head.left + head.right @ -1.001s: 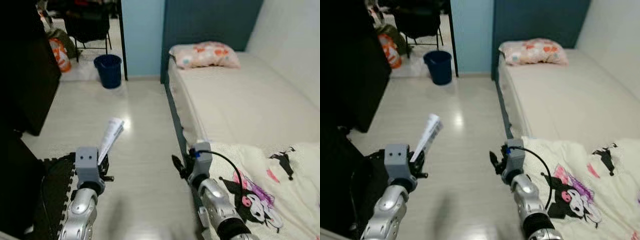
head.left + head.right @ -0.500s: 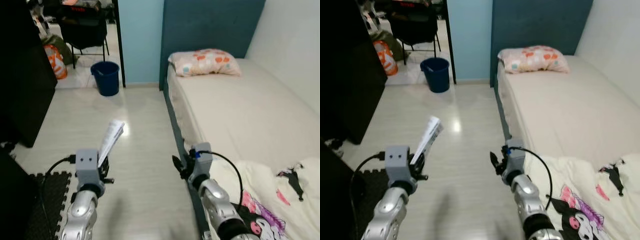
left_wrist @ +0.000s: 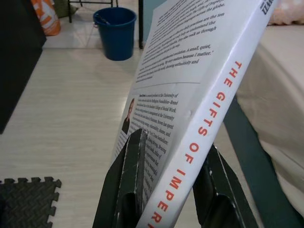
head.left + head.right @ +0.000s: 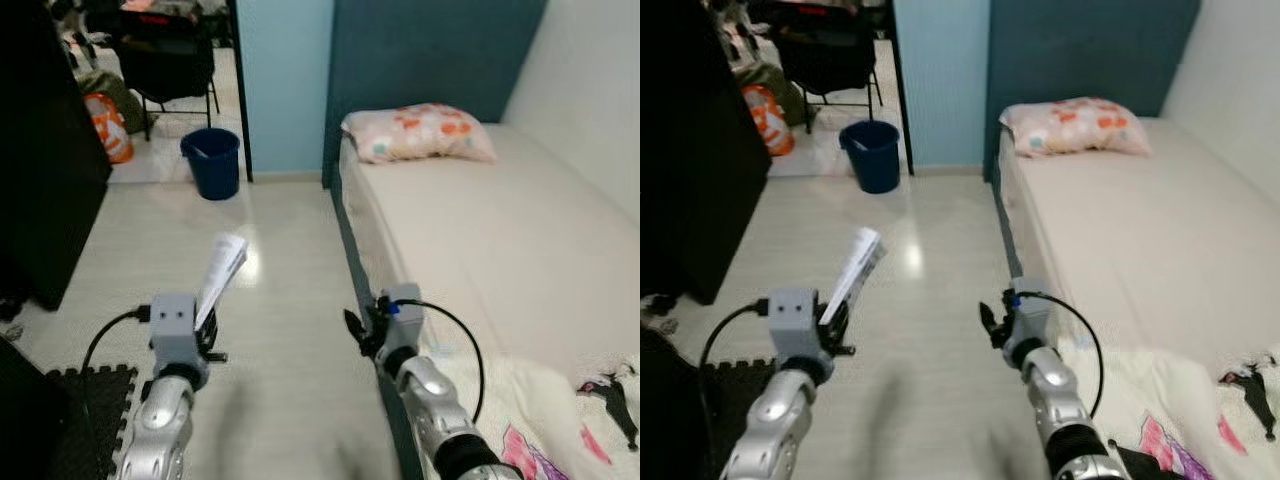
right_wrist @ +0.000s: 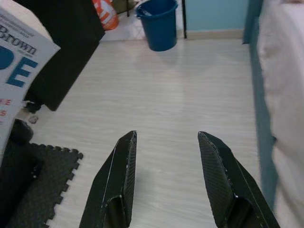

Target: Clean up the room

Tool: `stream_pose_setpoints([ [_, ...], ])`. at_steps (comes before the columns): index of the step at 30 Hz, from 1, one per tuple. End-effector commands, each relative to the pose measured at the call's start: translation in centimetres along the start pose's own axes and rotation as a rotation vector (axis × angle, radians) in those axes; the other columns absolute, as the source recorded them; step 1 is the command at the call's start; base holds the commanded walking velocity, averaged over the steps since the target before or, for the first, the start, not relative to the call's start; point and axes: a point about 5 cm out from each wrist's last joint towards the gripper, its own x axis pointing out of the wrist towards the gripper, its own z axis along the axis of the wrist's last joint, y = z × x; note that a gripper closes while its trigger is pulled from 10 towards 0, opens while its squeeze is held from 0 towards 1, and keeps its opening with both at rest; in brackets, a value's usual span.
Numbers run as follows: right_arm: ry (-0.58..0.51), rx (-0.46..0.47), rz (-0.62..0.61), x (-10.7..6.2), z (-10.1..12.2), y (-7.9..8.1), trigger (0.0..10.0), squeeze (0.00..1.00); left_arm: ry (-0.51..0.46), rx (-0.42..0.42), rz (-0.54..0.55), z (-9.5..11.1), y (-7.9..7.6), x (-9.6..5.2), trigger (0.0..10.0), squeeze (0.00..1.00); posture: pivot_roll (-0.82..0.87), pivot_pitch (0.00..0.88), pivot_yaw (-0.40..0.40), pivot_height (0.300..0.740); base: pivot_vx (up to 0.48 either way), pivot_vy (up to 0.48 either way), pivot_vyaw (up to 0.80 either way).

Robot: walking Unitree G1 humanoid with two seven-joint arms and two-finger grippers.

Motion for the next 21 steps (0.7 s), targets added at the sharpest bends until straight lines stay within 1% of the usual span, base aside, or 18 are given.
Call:
stream_pose_setpoints([
  [1, 0.020, 0.006, -0.001, -0.23, -0.58, 0.00, 10.0, 0.00, -0.018, 0.004, 0.015, 0.20, 0.43, -0.11, 10.0, 0.00, 0.05, 0.095, -0.034, 0.740, 0.394, 0.000, 0.00],
  [21, 0.023, 0.007, -0.009, -0.36, -0.75, -0.15, 10.0, 0.00, -0.011, 0.006, 0.017, 0.00, 0.39, -0.21, 10.0, 0.00, 0.04, 0.110, -0.032, 0.740, 0.392, 0.000, 0.00],
])
